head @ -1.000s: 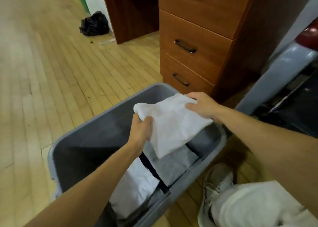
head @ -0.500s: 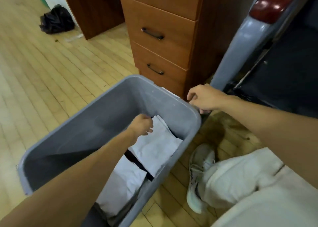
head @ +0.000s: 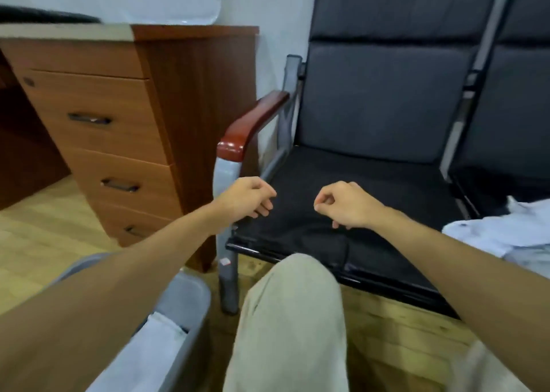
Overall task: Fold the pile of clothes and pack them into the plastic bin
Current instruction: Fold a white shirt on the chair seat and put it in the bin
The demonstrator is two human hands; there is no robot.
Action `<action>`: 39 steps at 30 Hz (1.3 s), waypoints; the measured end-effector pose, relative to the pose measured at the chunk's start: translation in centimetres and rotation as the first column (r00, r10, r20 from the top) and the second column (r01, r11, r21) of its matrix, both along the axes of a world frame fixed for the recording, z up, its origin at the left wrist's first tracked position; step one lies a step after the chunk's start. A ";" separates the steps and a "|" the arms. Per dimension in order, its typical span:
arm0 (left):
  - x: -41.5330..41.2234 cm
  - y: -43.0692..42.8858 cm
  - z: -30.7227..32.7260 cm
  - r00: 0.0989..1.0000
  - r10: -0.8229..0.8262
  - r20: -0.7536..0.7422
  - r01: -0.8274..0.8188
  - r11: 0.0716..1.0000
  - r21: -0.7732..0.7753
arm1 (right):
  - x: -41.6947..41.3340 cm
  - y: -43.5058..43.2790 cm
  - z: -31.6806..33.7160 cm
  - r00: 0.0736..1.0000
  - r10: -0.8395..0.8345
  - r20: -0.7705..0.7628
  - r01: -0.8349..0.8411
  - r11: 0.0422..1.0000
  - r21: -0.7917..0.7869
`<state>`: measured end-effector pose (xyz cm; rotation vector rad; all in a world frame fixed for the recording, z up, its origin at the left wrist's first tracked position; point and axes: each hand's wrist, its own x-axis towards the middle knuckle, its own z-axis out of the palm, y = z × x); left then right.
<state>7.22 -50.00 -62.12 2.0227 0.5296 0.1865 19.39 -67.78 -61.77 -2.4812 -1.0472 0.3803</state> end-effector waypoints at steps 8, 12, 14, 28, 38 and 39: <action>10.5 -11.6 2.9 0.918 -0.372 -0.139 0.393 0.902 0.180 | 6.1 -13.5 -0.9 0.926 -0.371 -0.073 0.372 0.928 -0.004; 14.9 -17.3 2.9 0.831 -0.519 -0.201 0.554 0.808 0.203 | 8.2 -18.6 -2.0 0.827 -0.555 -0.095 0.559 0.829 0.016; 17.0 -19.8 2.5 0.788 -0.568 -0.238 0.612 0.767 0.195 | 9.2 -21.0 -2.6 0.766 -0.636 -0.095 0.640 0.768 0.023; 26.6 -27.7 -5.7 0.734 -0.550 -0.399 0.668 0.692 0.276 | 13.4 -27.6 -6.6 0.618 -0.786 -0.016 0.772 0.603 0.201; 24.4 -24.6 -5.9 0.865 -0.502 -0.003 0.491 0.846 -0.209 | 12.7 -25.1 -4.6 0.560 -0.828 0.011 0.717 0.491 0.495; 23.9 -23.7 -5.0 0.876 -0.481 0.041 0.471 0.832 -0.294 | 12.3 -24.6 -4.2 0.571 -0.821 0.006 0.689 0.483 0.541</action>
